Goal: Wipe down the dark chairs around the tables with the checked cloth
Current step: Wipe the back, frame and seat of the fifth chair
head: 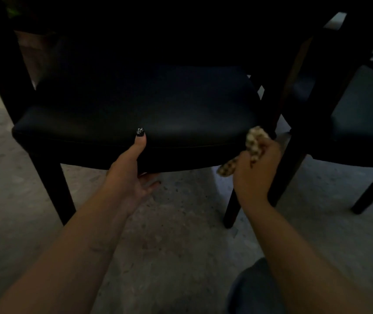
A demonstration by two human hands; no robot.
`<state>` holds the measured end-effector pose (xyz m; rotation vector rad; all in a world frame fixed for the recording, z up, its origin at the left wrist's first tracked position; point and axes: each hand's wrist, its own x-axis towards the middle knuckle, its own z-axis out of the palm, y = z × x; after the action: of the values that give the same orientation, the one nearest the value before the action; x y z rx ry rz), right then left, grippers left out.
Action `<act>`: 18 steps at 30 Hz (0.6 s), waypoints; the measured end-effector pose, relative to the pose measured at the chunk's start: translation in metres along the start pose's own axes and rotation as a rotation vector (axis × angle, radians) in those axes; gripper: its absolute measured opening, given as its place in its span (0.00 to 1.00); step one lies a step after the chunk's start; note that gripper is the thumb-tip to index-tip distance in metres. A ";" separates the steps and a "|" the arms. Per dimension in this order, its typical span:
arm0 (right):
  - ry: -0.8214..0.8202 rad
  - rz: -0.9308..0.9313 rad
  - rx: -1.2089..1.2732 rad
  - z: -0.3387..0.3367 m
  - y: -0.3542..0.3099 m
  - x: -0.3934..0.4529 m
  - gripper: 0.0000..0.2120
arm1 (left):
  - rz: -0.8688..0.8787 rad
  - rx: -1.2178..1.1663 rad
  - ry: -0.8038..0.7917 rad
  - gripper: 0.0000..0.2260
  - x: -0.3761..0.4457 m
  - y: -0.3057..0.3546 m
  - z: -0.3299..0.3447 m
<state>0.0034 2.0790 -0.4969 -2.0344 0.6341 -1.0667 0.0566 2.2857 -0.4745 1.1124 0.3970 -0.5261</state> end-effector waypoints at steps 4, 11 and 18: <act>0.124 -0.189 -0.011 -0.025 -0.014 0.031 0.14 | -0.011 0.023 -0.003 0.24 0.001 0.001 0.000; -0.201 -0.008 -0.364 -0.022 0.020 0.109 0.06 | -0.007 0.028 -0.004 0.22 0.001 0.000 -0.001; -0.411 -0.302 -0.504 -0.045 0.006 0.110 0.04 | -0.014 0.032 -0.014 0.19 0.003 0.000 -0.001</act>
<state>0.0233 1.9815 -0.4317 -2.7573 0.4121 -0.6465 0.0592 2.2859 -0.4763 1.1370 0.3860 -0.5542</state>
